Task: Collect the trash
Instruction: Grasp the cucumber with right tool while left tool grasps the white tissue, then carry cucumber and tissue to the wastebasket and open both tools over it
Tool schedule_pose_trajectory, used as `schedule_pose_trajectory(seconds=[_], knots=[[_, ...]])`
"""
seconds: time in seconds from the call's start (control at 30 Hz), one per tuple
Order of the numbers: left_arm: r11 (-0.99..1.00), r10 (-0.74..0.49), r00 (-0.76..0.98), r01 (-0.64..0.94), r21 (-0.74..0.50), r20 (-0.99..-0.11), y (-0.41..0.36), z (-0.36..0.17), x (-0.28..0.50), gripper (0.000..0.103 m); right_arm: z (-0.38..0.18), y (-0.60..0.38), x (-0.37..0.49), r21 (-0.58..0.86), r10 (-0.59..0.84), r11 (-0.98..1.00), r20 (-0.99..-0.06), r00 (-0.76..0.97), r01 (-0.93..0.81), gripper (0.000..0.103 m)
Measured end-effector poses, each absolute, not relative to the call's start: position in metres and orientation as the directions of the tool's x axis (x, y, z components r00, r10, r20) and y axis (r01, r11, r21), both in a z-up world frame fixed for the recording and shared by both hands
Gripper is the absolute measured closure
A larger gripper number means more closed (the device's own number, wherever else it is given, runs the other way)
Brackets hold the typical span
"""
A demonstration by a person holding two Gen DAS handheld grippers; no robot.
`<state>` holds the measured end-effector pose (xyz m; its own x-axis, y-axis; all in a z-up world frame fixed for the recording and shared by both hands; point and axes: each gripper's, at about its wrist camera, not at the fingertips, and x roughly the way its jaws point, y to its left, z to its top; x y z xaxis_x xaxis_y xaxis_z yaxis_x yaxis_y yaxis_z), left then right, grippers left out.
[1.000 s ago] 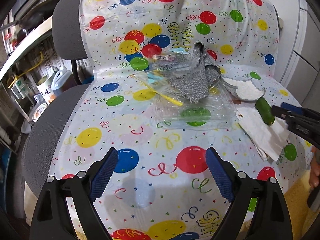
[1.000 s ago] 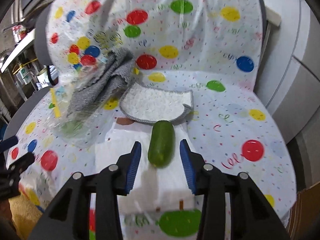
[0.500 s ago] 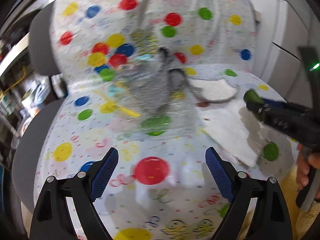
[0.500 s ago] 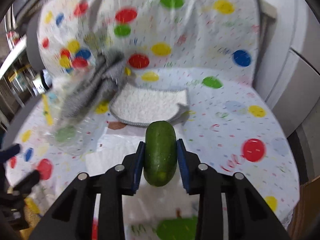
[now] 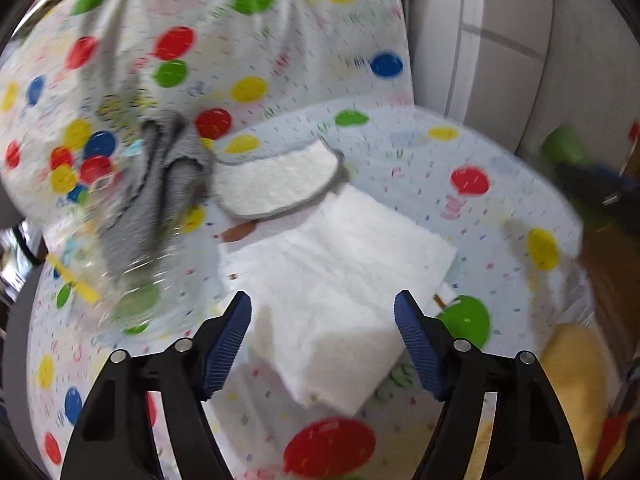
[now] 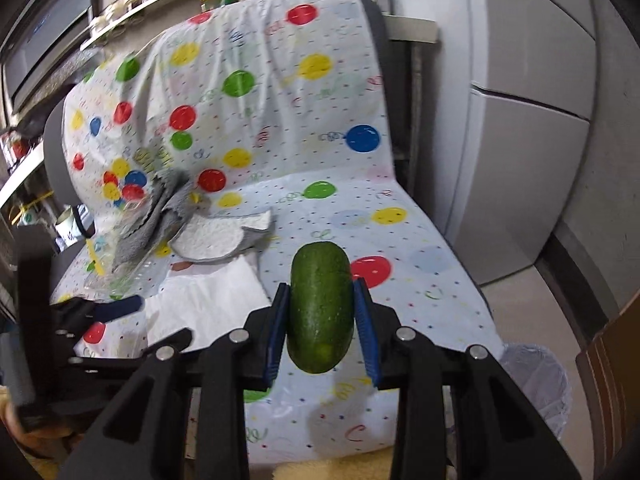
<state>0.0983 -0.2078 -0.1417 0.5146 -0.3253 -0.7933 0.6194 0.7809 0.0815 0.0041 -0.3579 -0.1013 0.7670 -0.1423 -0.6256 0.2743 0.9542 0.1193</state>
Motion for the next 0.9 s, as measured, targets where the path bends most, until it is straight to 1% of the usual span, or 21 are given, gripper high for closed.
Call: schedule_pose_trajectory(seconds=[0.07, 0.13, 0.17, 0.23, 0.3, 0.33, 0.37, 0.47, 0.53, 0.7, 0.8, 0.9], knots=[[0.771, -0.31, 0.49, 0.631, 0.086, -0.815, -0.214, -0.152, 0.102, 0.036, -0.102, -0.362, 0.002, 0.127, -0.141, 0.952, -0.626, 0.767, 0.278, 0.071], [0.769, -0.317, 0.491, 0.634, 0.082, -0.812, -0.215, -0.156, 0.102, 0.036, -0.103, -0.364, -0.001, 0.132, -0.138, 0.951, -0.625, 0.768, 0.278, 0.071], [0.767, -0.319, 0.488, 0.637, 0.082, -0.813, -0.216, -0.156, 0.103, 0.037, -0.103, -0.364, -0.002, 0.132, -0.138, 0.951, -0.625, 0.769, 0.278, 0.071], [0.753, -0.342, 0.468, 0.655, 0.061, -0.815, -0.214, -0.156, 0.104, 0.053, -0.104, -0.363, -0.003, 0.129, -0.142, 0.951, -0.624, 0.768, 0.28, 0.071], [0.747, -0.337, 0.48, 0.66, 0.08, -0.81, -0.215, -0.154, 0.104, 0.086, -0.104, -0.363, -0.003, 0.133, -0.14, 0.95, -0.625, 0.768, 0.281, 0.071], [0.743, -0.344, 0.476, 0.665, 0.075, -0.809, -0.216, -0.153, 0.104, 0.092, -0.104, -0.362, -0.003, 0.132, -0.141, 0.95, -0.625, 0.768, 0.282, 0.071], [0.742, -0.36, 0.468, 0.668, 0.057, -0.807, -0.215, -0.152, 0.106, 0.096, -0.103, -0.362, -0.003, 0.129, -0.144, 0.95, -0.624, 0.768, 0.283, 0.071], [0.758, -0.411, 0.482, 0.653, 0.004, -0.774, -0.204, -0.135, 0.11, 0.098, -0.098, -0.36, -0.007, 0.125, -0.148, 0.952, -0.616, 0.774, 0.281, 0.071], [0.774, -0.448, 0.514, 0.633, -0.03, -0.732, -0.192, -0.114, 0.109, 0.098, -0.092, -0.359, -0.011, 0.117, -0.158, 0.952, -0.605, 0.781, 0.284, 0.071], [0.806, -0.472, 0.598, 0.59, -0.043, -0.648, -0.168, -0.065, 0.092, 0.098, -0.081, -0.354, -0.018, 0.083, -0.193, 0.952, -0.588, 0.785, 0.296, 0.071], [0.811, -0.478, 0.616, 0.583, -0.045, -0.626, -0.162, -0.051, 0.084, 0.098, -0.079, -0.349, -0.023, 0.044, -0.228, 0.949, -0.59, 0.775, 0.313, 0.071], [0.806, -0.489, 0.611, 0.589, -0.055, -0.622, -0.158, -0.044, 0.074, 0.098, -0.078, -0.348, -0.031, 0.031, -0.25, 0.943, -0.592, 0.766, 0.331, 0.071]])
